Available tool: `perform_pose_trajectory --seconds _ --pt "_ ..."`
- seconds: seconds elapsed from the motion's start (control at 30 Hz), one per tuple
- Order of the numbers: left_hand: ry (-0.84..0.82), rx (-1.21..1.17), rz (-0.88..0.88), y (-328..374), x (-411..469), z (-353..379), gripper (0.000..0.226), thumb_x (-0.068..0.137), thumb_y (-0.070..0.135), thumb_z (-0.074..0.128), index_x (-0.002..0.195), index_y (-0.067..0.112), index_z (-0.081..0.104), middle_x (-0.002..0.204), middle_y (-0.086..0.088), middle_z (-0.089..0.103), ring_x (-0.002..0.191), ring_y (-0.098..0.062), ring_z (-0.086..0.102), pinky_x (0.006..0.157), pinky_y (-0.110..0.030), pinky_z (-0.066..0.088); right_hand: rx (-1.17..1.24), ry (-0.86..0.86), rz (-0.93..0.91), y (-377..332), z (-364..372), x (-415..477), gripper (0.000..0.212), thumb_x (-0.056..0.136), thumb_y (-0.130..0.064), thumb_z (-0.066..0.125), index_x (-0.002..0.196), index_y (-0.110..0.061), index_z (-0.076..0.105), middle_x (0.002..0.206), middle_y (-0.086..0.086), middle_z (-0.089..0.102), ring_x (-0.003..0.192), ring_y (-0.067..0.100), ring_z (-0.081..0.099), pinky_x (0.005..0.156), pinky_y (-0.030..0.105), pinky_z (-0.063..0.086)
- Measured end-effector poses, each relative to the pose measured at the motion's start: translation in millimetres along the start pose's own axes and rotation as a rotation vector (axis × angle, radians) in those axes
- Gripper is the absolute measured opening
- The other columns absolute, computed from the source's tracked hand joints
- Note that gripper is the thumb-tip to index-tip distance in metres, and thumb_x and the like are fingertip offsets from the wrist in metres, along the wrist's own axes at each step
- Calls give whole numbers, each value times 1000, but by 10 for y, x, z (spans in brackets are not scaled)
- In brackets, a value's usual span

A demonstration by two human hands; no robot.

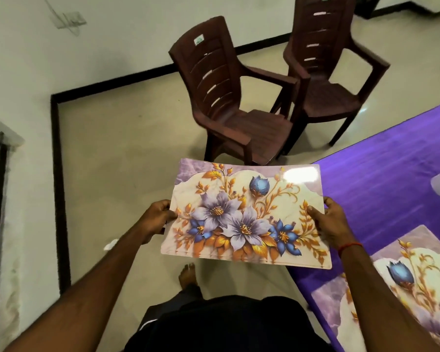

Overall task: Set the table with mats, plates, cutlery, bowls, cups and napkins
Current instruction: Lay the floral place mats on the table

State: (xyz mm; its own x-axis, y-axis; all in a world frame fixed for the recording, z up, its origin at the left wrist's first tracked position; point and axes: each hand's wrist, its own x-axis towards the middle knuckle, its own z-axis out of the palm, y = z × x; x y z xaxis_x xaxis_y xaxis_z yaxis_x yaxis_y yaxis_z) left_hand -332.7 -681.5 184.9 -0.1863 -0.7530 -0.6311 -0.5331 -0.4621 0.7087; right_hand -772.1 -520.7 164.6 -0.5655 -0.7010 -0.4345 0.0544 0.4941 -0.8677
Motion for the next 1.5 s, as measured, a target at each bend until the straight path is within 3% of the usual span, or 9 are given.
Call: perform_pose_trajectory --seconds 0.2,0.37,0.6,0.83,0.97,1.07,1.2,1.3,1.5 --pt "-161 118 103 719 671 -280 19 95 -2 54 105 11 63 87 -4 68 76 -19 64 64 -31 50 10 247 13 -58 181 -67 27 88 -16 76 107 -22 58 106 18 72 92 36 71 81 56 59" --pt "-264 198 187 1234 1193 -300 21 93 -1 56 103 13 66 87 -5 70 74 -19 64 66 -30 49 119 399 60 1 338 -226 40 88 -19 76 123 -13 56 111 16 71 96 35 71 84 58 58" --pt "-346 165 219 1766 1681 79 21 92 -5 60 102 11 70 97 -11 73 75 -21 68 60 -26 53 147 634 100 -13 422 -426 40 90 -15 72 125 -7 54 106 12 67 81 16 67 55 22 57" --pt "-508 296 275 2427 2254 687 27 92 -9 58 102 13 70 107 -17 74 83 -27 71 72 -33 58 251 802 144 -24 284 -294 36 92 -16 70 124 -9 53 106 9 66 82 12 66 63 28 51" --pt "-555 356 300 2831 2445 1029 27 93 -13 56 100 10 68 95 -11 75 67 -14 73 59 -26 59 307 885 196 6 278 -221 35 93 -16 70 123 -10 55 103 8 66 80 8 65 59 25 49" --pt "-621 381 325 3058 2673 1290 25 92 -10 59 108 5 69 110 -22 73 85 -29 71 85 -45 60 338 946 212 -8 290 -156 33 92 -15 70 122 -11 55 102 9 66 80 10 65 59 25 49" --pt "-695 405 270 3229 2788 1632 25 93 -4 60 115 3 68 108 -21 74 88 -35 71 84 -48 60 402 1059 261 17 369 -212 30 94 -13 68 121 -12 54 102 6 65 81 9 64 53 19 50" --pt "-777 390 221 3319 2829 1872 24 94 -2 61 116 2 68 107 -21 75 94 -40 71 89 -56 58 427 1144 281 77 465 -298 33 93 -12 69 124 -6 56 107 9 68 89 16 67 60 25 51" --pt "-980 489 249 3587 3021 2419 24 93 -5 62 114 5 68 103 -14 76 78 -23 75 64 -34 62 469 1360 355 60 847 -367 40 92 -4 68 130 -1 53 120 15 65 107 31 63 92 46 53"
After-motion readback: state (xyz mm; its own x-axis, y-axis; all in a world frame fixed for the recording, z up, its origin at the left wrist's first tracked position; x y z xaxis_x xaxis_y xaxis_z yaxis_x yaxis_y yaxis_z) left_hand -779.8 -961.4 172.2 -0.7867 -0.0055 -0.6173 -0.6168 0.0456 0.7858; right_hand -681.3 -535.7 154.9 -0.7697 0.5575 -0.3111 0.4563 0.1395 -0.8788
